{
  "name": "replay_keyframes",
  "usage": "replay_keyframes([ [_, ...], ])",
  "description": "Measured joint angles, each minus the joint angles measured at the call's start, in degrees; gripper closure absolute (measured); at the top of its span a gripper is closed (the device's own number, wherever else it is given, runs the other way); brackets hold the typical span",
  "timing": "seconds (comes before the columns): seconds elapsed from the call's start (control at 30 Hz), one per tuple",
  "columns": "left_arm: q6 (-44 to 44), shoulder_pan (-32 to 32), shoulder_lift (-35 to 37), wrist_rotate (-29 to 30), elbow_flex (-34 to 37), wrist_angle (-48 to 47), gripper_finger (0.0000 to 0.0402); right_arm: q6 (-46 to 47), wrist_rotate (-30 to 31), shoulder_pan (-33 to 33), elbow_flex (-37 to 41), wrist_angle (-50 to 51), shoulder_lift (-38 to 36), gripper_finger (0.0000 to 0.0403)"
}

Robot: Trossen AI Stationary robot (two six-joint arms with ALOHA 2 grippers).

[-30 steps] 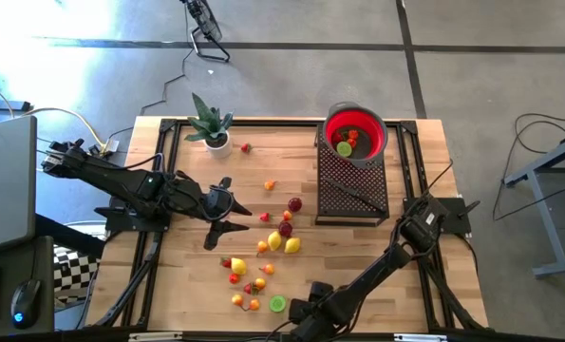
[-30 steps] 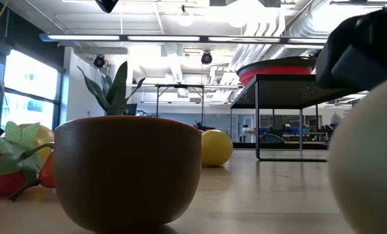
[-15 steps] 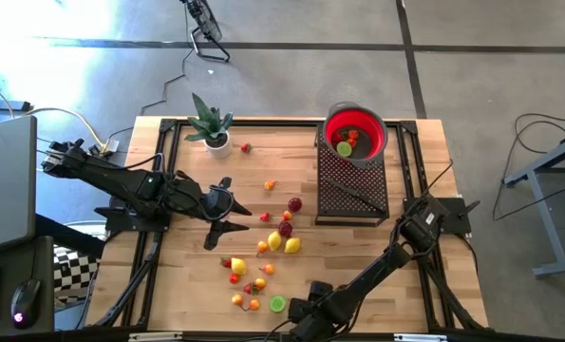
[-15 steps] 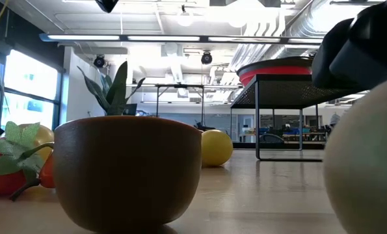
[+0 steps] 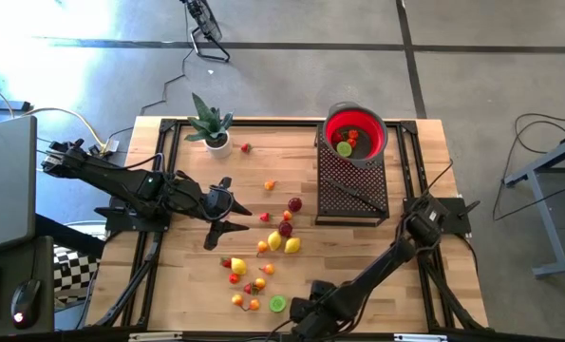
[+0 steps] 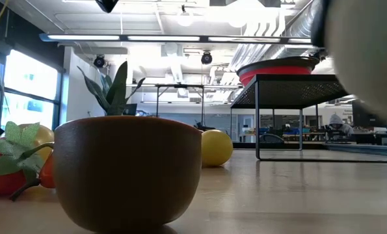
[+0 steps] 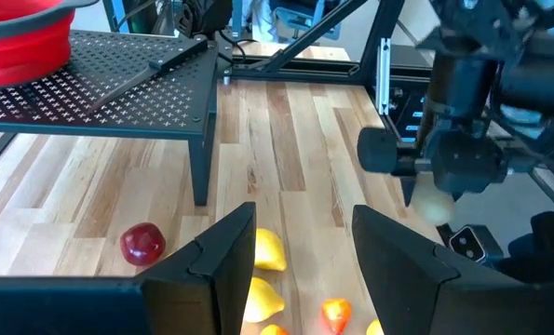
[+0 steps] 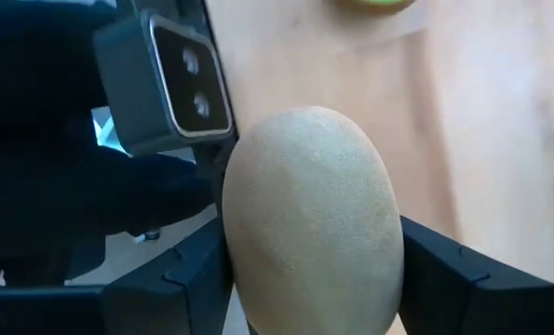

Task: Pick & Place Fruit
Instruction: Put the kiwi into the strainer bowl on the shelf

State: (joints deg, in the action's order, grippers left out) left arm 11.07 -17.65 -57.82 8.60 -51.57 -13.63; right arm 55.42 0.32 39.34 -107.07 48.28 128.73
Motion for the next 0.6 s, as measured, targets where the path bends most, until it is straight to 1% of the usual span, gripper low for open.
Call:
replay_keyframes([
  [0.13,-0.02,0.0,0.0,0.06,0.0,0.09,0.0227,-0.22,2.39,-0.82,0.0,3.42,-3.56,0.0181],
  [0.6,-0.29,0.0,0.0,0.15,0.0,0.17,0.0227,-1.82,15.01,-4.44,0.0,16.25,-17.04,0.0179],
])
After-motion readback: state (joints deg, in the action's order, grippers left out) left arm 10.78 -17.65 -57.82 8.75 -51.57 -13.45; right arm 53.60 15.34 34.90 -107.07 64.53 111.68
